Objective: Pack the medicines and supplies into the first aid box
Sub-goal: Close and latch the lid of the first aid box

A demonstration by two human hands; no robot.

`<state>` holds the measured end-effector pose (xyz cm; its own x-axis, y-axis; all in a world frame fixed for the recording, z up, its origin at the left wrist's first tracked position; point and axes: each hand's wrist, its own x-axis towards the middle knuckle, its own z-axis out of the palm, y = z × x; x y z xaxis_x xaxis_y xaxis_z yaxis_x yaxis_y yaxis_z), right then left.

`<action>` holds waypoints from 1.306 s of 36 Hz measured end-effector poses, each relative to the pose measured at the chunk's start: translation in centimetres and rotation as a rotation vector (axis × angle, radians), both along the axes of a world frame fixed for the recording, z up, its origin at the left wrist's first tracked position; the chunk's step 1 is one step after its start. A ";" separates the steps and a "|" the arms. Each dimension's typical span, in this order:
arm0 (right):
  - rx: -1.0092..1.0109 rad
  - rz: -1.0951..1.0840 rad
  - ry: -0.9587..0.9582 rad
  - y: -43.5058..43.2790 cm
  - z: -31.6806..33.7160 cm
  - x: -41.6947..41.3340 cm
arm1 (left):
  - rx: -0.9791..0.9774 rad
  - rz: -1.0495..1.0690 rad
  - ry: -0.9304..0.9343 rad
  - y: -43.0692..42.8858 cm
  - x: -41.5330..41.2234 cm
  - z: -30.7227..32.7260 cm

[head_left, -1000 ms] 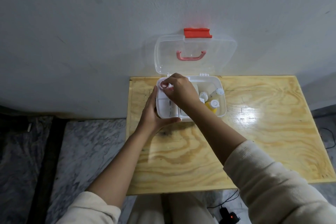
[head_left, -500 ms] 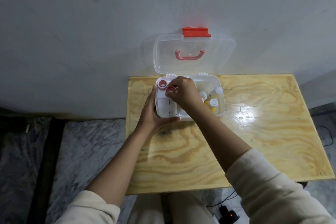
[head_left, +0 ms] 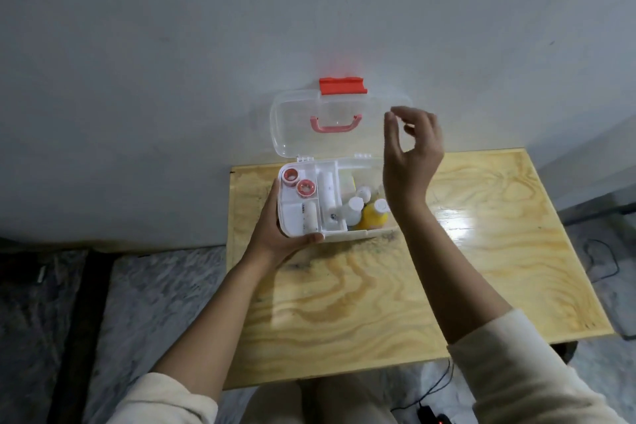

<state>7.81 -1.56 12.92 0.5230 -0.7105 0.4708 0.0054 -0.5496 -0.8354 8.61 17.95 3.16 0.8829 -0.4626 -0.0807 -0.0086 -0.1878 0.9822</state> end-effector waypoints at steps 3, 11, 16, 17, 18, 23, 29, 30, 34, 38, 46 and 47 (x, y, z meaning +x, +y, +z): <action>0.059 -0.045 -0.024 -2.1 1.0 0.9 | 0.036 0.001 0.002 0.0 0.3 -0.1; 0.315 0.178 0.211 -4.1 0.9 2.6 | 0.041 0.051 -0.016 -0.3 0.0 0.0; 0.328 0.191 0.150 -3.3 0.1 -0.5 | -0.014 0.108 0.099 0.0 -0.9 -0.4; 0.324 0.197 0.134 -3.1 -0.2 -1.3 | -0.021 0.115 0.114 0.0 -1.0 -0.4; 0.326 0.201 0.121 -2.9 -0.5 -2.0 | -0.023 0.120 0.123 0.0 -1.1 -0.5; 0.380 0.210 0.095 -2.3 -2.3 -5.1 | -0.010 0.132 0.132 -0.1 -1.3 -0.8; 0.379 0.234 0.138 -1.8 -4.9 -8.2 | 0.019 0.166 0.156 -0.2 -1.4 -1.4; 0.382 0.243 0.147 -1.7 -5.4 -8.5 | 0.017 0.172 0.153 -0.3 -1.5 -1.4; 0.377 0.262 0.225 -1.7 -7.1 -9.5 | -0.005 0.179 0.109 -0.8 -1.6 -0.9; 0.344 0.241 0.270 -1.7 -7.7 -9.7 | -0.006 0.151 0.083 -0.8 -1.5 -0.8; 0.356 0.225 0.264 -1.5 -7.8 -9.6 | -0.004 0.009 0.069 -0.8 -0.8 -0.4; 0.353 0.227 0.268 -1.6 -7.8 -9.6 | -0.008 -0.001 0.075 -0.9 -0.9 -0.3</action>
